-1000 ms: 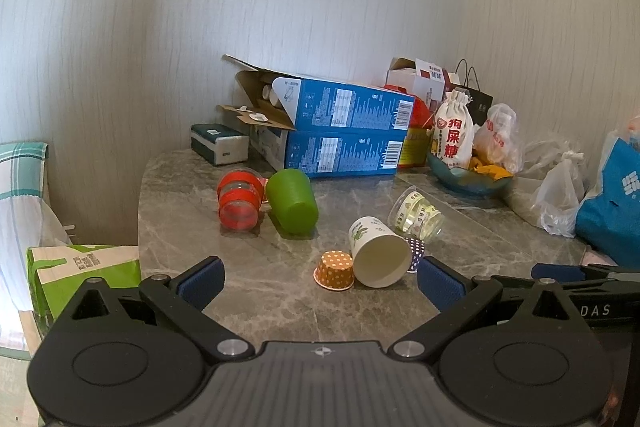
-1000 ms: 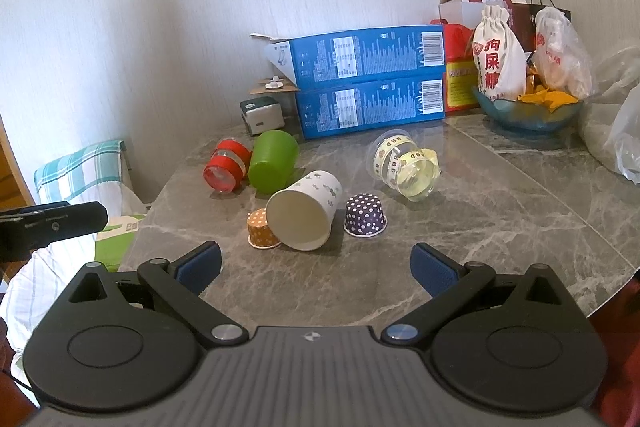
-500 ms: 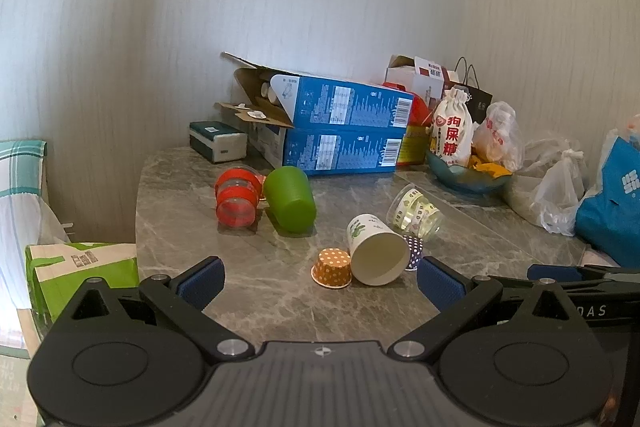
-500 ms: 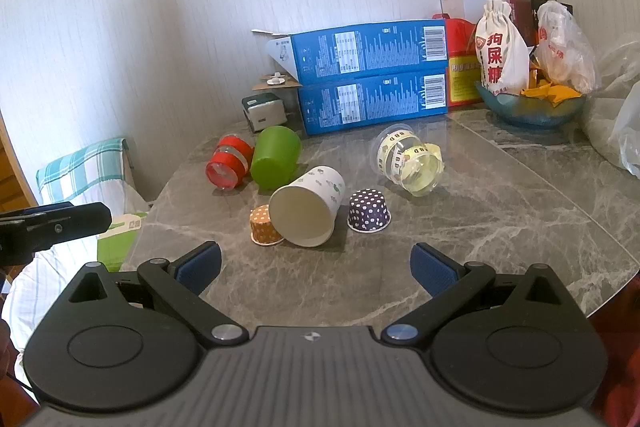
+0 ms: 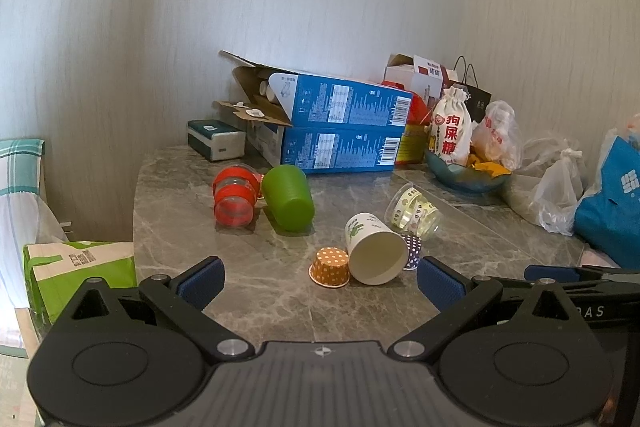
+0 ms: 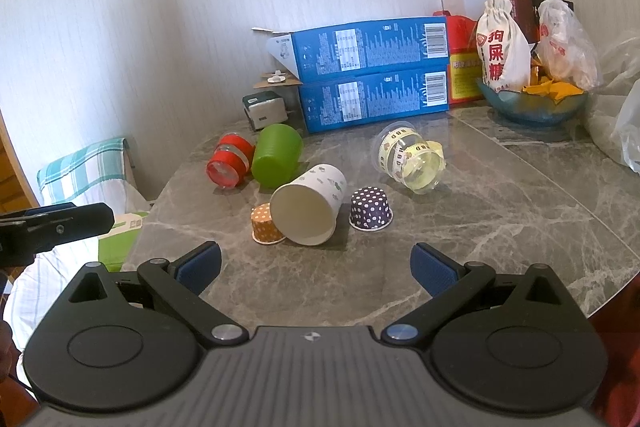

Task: Flip cup upright

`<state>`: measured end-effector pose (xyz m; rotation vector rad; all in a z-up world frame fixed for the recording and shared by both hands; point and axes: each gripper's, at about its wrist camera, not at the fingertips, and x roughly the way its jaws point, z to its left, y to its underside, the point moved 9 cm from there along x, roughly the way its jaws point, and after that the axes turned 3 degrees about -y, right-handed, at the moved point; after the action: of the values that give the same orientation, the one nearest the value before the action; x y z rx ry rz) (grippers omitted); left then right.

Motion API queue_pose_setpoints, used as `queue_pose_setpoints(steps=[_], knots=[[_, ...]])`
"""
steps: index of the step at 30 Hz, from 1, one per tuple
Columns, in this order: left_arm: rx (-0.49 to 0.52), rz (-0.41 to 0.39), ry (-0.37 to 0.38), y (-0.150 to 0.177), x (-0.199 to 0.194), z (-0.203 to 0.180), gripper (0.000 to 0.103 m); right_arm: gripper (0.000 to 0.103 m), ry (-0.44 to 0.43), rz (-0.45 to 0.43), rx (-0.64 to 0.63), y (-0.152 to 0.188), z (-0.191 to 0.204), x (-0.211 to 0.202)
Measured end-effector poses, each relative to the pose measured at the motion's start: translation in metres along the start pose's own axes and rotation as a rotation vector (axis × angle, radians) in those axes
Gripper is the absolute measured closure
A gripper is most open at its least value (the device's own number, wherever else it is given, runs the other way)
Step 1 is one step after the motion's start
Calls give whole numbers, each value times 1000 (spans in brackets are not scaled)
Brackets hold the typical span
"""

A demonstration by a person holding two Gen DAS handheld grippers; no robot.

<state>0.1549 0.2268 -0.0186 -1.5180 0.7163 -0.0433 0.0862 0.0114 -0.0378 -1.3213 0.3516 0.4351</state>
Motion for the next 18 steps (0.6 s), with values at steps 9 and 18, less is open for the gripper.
queue_pose_setpoints(steps=[9,18], knots=[[-2,3,1,1,1,1,0,1,-1,5,1,1,0,2],[-32,26,3,3,16,12,0,1,-24,17,-6,-4,5,9]])
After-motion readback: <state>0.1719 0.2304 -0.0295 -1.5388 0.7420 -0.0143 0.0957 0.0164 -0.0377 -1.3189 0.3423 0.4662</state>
